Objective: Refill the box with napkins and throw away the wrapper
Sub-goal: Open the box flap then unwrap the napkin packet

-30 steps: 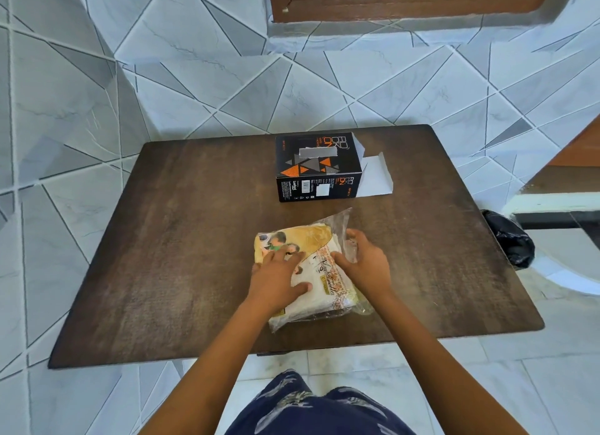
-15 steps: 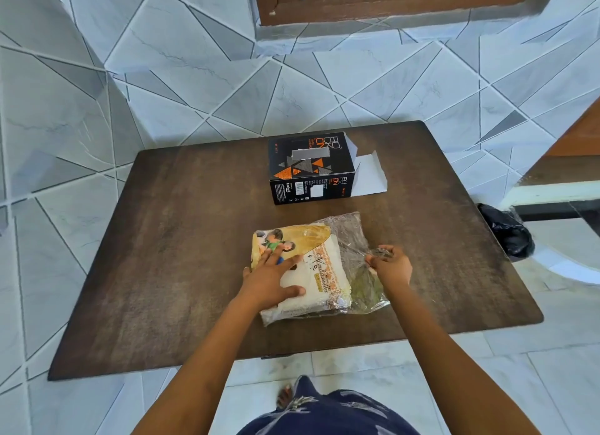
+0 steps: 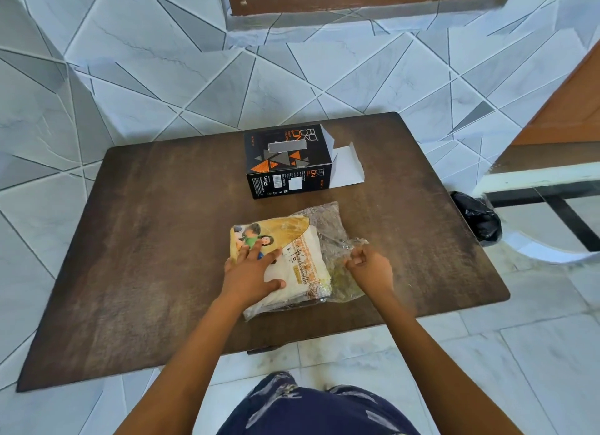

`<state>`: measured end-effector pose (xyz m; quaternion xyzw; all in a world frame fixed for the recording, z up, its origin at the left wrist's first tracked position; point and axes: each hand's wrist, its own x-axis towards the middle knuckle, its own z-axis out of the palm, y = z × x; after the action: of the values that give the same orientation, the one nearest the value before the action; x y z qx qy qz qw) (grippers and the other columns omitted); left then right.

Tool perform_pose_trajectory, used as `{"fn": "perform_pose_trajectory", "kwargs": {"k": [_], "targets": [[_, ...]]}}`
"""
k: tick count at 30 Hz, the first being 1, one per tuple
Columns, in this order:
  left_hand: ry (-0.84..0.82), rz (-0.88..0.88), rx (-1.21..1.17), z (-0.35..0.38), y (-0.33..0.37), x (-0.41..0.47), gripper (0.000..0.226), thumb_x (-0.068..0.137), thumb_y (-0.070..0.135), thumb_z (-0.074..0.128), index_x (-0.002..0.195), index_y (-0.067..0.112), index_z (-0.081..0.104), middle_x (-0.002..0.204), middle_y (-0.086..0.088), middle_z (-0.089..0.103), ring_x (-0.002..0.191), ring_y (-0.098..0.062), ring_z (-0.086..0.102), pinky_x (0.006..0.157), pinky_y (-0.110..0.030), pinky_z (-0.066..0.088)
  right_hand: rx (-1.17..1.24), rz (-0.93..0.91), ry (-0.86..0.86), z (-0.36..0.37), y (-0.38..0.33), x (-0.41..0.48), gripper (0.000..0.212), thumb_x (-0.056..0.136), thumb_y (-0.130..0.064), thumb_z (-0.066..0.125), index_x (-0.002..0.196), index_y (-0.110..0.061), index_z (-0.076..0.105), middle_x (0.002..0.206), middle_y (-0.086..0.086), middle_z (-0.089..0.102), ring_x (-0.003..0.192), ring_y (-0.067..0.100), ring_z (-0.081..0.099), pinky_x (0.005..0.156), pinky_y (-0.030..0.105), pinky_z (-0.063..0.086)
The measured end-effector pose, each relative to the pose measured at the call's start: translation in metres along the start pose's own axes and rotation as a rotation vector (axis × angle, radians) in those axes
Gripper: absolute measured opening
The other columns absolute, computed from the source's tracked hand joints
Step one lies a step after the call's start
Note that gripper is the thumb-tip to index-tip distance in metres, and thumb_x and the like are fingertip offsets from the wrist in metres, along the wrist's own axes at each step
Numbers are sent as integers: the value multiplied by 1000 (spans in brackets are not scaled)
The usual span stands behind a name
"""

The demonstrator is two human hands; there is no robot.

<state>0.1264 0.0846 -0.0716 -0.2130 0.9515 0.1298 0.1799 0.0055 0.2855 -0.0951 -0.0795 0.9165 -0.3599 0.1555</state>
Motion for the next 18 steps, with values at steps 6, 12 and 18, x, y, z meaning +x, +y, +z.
{"fn": "perform_pose_trajectory", "kwargs": {"k": [6,12,18], "targets": [[-8,-6,5,5,0,1,71,84,58,48,144,41,13,159,-1,-3,145,-30,-1,114,-55,11,136,104,24,-8,4,2,16,75,-6,68,91,-8,65,82,8,65,83,26,62,75,34,50],[-10,-6,-3,5,1,0,71,84,58,48,144,42,12,159,-1,-4,145,-30,-2,114,-55,11,343,182,-63,-14,1,4,17,76,-2,66,93,-7,65,76,7,64,70,19,61,71,33,54],[-18,-8,-1,4,1,1,71,85,57,47,144,41,12,159,-1,-4,145,-30,-2,114,-55,13,376,131,-168,-16,-11,7,14,85,-7,49,93,-7,61,73,4,55,61,14,45,59,25,38]]}}
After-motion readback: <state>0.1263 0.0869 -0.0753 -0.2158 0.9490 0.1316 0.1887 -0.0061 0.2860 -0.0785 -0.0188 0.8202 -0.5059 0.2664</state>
